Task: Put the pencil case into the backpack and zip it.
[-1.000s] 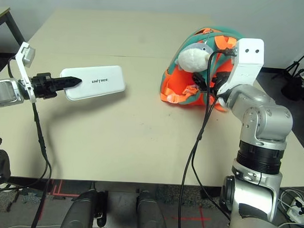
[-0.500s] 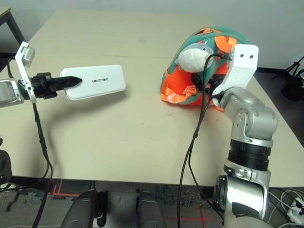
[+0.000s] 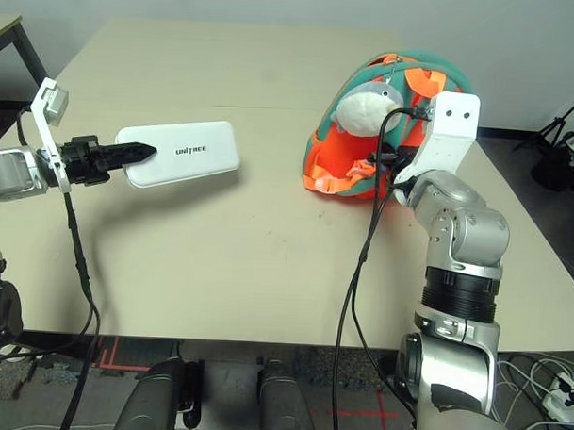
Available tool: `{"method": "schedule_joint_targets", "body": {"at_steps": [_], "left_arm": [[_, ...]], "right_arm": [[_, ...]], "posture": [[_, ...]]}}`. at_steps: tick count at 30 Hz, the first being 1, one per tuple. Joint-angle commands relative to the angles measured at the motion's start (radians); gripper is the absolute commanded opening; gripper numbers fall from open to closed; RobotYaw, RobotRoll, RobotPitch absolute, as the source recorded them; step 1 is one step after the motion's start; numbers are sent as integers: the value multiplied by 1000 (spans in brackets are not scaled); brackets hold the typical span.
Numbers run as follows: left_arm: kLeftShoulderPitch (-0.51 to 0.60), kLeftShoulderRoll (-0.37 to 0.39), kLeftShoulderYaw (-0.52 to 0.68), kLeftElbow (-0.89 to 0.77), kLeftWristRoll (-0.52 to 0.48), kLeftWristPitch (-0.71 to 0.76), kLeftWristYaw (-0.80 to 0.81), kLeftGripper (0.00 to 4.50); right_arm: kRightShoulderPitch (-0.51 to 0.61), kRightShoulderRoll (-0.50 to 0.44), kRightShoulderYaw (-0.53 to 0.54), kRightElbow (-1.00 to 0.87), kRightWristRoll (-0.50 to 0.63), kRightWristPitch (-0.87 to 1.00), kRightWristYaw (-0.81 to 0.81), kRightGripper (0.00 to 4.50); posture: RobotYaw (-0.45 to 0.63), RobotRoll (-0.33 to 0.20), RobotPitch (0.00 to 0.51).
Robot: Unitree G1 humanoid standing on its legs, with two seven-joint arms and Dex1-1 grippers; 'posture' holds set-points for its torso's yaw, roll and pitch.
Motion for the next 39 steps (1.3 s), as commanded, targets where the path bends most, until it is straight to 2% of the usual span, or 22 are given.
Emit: {"method": "schedule_joint_targets", "body": {"at_steps": [1,7,13,19,26,29,30,34,36,39], "left_arm": [[-23,4,-11,6,-3,-13,-18,1411],[-26,2,-30,10,-6,-9,-28,1411],[-38,-17,-70,59,12,-40,-58,1411],[-80,-28,-122,138,36,-81,-102,1411],[-128,-35,-178,243,82,-140,-173,1411],[-140,-32,-195,279,104,-164,-204,1411],[-144,-31,-199,291,112,-171,-214,1411],[-162,-31,-216,341,141,-203,-250,1411],[-170,-36,-221,360,154,-215,-261,1411],[-179,-43,-224,379,166,-224,-277,1411]], "right_arm": [[6,8,-30,-92,46,66,4,168],[66,-13,-109,-439,190,395,8,168],[83,33,-222,-765,269,733,14,168],[115,58,-287,-900,386,750,7,168],[234,17,-399,-1008,669,750,7,168],[326,-95,-510,-1014,875,750,17,168],[381,-158,-550,-997,986,718,-17,168],[727,-517,-638,-914,1525,370,-327,168],[870,-621,-701,-915,1633,271,-371,168],[1023,-697,-749,-939,1650,140,-377,168]], "posture": [[-56,0,94],[-93,0,105],[-170,0,123],[-227,0,133],[-279,0,141],[-302,0,143],[-313,0,144],[-345,0,145],[-352,0,144],[-364,0,144]]}}
